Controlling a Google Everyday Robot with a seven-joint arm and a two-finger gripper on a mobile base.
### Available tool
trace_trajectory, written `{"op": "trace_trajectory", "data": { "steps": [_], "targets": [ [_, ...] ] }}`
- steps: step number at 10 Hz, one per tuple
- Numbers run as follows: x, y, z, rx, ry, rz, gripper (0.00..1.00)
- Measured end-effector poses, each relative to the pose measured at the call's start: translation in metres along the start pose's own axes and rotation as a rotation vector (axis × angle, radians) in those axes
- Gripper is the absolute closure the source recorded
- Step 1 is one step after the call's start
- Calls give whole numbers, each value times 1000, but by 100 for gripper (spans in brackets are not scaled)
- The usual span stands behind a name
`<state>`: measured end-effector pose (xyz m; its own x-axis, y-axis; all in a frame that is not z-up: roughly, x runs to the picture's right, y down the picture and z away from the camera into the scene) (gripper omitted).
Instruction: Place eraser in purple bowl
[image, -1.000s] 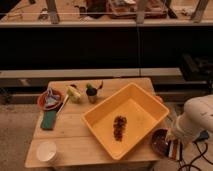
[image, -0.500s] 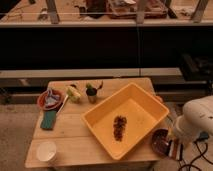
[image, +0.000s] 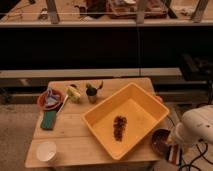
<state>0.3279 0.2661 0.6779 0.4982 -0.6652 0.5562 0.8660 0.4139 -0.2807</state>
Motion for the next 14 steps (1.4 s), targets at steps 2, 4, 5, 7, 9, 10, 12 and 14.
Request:
{"op": "trace_trajectory", "data": {
  "steps": [2, 4, 5, 7, 9, 10, 12, 14],
  "targets": [
    [-1, -7, 0, 25, -13, -18, 100],
    [-3, -21, 2, 51, -29, -39, 100],
    [-4, -25, 4, 57, -37, -46, 100],
    [-8, -35, 10, 54, -59, -71, 85],
    [-9, -41, 14, 51, -68, -85, 67],
    [-9, -46, 15, 51, -70, -94, 54],
    [-9, -53, 17, 49, -73, -108, 36],
    [-7, -59, 18, 48, -75, -121, 20]
  ]
}}
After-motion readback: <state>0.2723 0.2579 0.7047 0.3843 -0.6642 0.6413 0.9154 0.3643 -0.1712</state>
